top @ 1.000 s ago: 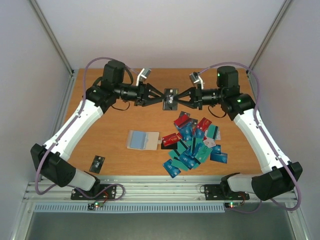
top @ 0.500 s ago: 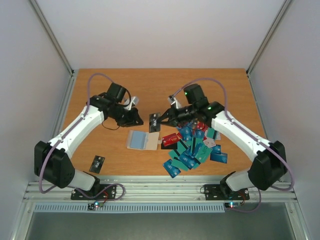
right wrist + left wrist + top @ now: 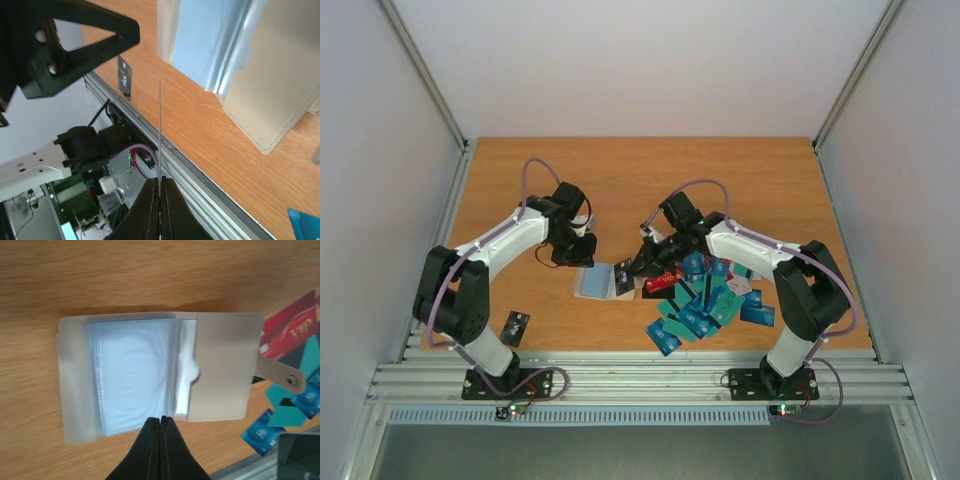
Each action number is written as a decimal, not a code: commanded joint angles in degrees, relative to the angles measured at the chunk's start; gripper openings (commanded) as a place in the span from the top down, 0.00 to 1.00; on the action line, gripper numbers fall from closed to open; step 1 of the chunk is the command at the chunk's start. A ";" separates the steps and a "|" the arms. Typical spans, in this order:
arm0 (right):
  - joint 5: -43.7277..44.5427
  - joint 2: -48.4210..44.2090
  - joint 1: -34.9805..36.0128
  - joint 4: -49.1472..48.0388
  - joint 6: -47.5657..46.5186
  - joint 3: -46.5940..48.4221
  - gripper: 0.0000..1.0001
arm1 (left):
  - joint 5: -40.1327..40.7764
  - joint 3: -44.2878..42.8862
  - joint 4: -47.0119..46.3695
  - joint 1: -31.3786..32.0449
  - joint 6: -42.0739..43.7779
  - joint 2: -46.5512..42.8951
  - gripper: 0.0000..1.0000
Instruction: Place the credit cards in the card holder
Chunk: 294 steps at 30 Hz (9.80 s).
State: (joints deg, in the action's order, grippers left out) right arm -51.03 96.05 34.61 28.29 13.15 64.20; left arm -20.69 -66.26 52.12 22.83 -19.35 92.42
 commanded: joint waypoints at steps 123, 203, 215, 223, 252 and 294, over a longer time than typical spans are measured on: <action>0.14 28.25 3.86 -22.77 1.40 7.19 0.99 | 5.84 4.83 0.27 -4.46 1.01 12.61 0.91; -2.77 30.19 7.33 -17.44 -3.22 10.93 0.89 | -0.65 5.82 -2.46 -4.46 2.88 14.27 0.92; 3.32 27.17 7.34 2.22 -11.85 17.13 0.77 | 0.00 6.12 -3.82 -4.46 1.98 13.76 0.92; 6.07 26.14 7.37 10.90 -16.55 21.14 0.70 | -0.66 6.10 -5.11 -4.46 0.72 13.36 0.92; 13.66 27.98 8.55 18.46 -15.87 29.85 0.80 | -1.52 4.82 -1.98 -4.37 0.44 1.90 0.91; 12.01 38.21 7.48 16.70 -19.15 29.65 0.99 | -6.63 6.34 -9.66 -4.46 -3.49 6.45 0.84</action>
State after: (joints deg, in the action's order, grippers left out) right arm -41.08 130.13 41.69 46.94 -5.15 94.32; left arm -29.04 -60.31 44.47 18.13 -21.26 99.15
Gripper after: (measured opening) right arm 0.013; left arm 0.132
